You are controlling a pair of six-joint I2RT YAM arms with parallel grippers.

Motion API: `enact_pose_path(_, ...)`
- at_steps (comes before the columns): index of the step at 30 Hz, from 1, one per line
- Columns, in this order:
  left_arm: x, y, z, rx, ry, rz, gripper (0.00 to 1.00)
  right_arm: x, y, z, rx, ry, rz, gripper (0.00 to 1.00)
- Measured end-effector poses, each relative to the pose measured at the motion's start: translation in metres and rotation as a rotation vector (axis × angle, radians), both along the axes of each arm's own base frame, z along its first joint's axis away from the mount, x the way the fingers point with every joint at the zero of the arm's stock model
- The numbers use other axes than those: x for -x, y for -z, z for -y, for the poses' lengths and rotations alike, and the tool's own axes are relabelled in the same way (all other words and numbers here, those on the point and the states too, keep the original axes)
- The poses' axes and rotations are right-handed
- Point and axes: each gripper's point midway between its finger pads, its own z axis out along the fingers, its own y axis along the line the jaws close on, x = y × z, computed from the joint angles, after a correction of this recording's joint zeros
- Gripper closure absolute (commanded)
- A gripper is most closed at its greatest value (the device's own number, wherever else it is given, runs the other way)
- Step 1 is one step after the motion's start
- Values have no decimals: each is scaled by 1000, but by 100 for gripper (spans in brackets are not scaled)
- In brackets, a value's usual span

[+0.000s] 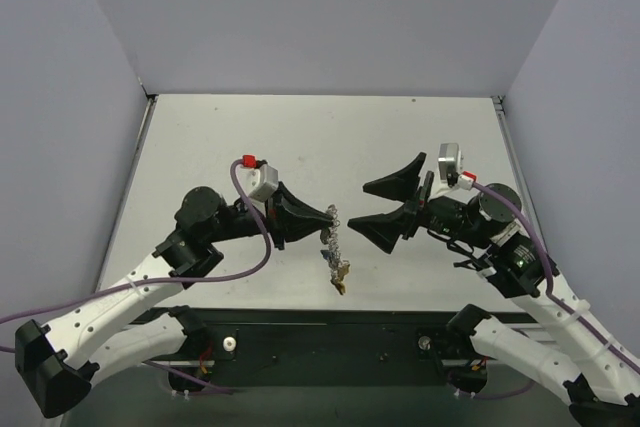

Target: Put the keys on the keyring

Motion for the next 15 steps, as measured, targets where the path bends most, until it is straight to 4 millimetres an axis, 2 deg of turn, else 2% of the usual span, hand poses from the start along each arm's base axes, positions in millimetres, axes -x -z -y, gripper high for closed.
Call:
enact_pose_path(4,0,-20,-4,131,-22,29,100,0,7,-6,18,-28,-16,22)
enact_pose_path(8,5,-43,-10,261,-20,58,100,2,11,-10,30,-60,-31,24)
enact_pose_path(15,14,-73,-17,394,20,91,100,13,-2,-12,6,-119,-9,27)
